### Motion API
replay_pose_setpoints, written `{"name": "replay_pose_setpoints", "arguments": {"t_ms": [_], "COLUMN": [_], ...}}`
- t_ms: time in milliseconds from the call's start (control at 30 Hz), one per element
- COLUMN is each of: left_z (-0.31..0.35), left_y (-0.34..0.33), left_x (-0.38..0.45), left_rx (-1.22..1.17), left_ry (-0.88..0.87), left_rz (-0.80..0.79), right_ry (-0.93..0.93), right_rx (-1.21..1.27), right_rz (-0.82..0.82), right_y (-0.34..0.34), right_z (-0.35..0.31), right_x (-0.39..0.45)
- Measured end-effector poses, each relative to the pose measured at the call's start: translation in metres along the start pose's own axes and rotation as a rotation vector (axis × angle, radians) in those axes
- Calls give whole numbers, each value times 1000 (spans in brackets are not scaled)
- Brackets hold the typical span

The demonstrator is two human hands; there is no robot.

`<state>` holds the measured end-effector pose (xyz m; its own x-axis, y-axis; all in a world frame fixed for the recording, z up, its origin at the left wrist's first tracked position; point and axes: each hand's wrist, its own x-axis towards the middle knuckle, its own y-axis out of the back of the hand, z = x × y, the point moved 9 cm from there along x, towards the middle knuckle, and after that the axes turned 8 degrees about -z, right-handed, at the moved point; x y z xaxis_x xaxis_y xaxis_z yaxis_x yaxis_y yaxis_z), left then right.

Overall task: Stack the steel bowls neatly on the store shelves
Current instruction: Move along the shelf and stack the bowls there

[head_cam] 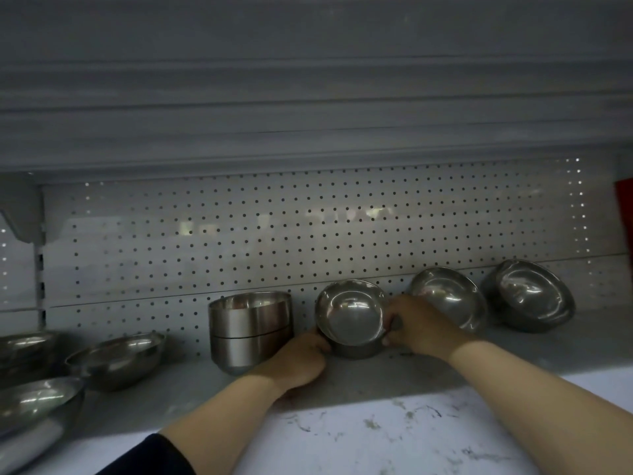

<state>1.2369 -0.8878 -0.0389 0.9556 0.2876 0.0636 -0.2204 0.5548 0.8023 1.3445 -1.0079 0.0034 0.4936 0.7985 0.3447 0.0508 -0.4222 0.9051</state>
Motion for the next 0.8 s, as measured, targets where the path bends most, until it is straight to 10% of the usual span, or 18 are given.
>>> {"name": "replay_pose_setpoints", "arguments": {"t_ms": [233,600,800], "left_z": [-3,22,-20], "left_y": [39,98,100], "left_x": [-33,-203,-235], "left_rx": [-249,297,357], "left_ry": [177,-66,-52], "left_rz": [111,722,704], "right_ry": [43,145,116], "right_rx": [151,402,375], "right_rz": [-55,-133,-222], "right_y": [20,56,9], "right_z": [-38,-156,-199], "right_x": [-14,-80,-83]}}
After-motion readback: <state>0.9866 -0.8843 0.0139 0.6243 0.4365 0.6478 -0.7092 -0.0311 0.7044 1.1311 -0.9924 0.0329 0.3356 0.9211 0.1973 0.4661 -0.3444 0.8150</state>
